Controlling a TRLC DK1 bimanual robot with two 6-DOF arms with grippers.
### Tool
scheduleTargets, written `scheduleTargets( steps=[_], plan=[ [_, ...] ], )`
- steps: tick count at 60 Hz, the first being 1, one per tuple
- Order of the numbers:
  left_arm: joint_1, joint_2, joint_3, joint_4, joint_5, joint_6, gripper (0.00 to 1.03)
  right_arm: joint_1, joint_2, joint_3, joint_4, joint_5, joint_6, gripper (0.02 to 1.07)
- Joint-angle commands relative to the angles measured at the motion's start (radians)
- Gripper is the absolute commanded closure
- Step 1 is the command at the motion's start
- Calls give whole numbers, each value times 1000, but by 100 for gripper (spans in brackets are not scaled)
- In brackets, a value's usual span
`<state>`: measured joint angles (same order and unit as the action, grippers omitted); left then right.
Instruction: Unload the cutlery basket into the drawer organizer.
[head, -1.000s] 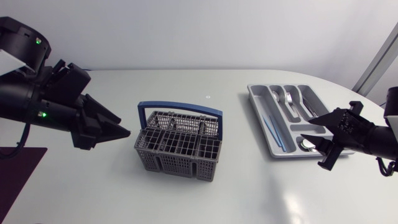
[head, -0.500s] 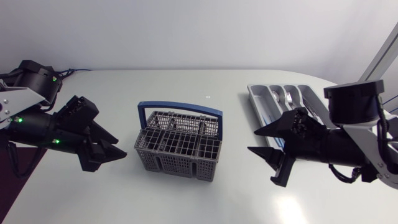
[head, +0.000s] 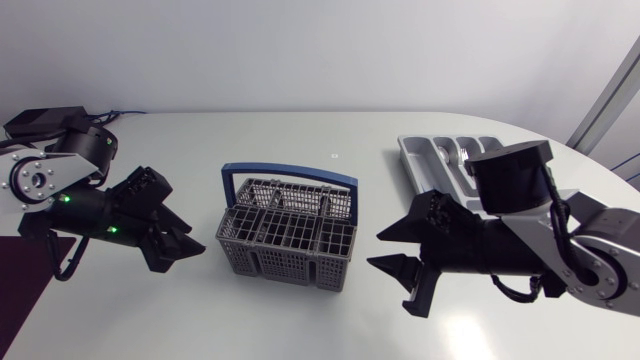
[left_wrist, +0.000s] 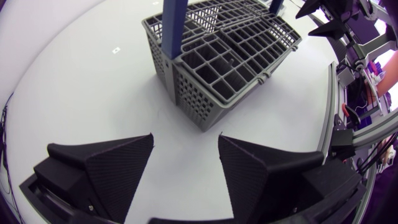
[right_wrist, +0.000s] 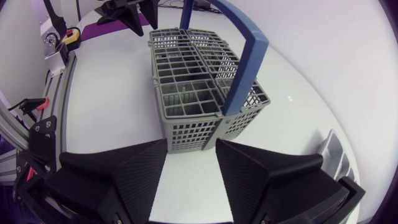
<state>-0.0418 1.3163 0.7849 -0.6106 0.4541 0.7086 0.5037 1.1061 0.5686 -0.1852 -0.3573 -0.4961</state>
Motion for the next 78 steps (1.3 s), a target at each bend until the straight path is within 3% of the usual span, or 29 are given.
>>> scheduleTargets(
  steps=[1,34,78],
  plan=[
    [-10,40,-15,15,-9,19,14,22,28,24,6,3,41,49],
    [-145,196,56,149,-43,-51,14,119,202,82,84,55,122,49],
    [-254,302,143,206,-72,-107,13,-42,403,194,165,81,76,49]
  ],
)
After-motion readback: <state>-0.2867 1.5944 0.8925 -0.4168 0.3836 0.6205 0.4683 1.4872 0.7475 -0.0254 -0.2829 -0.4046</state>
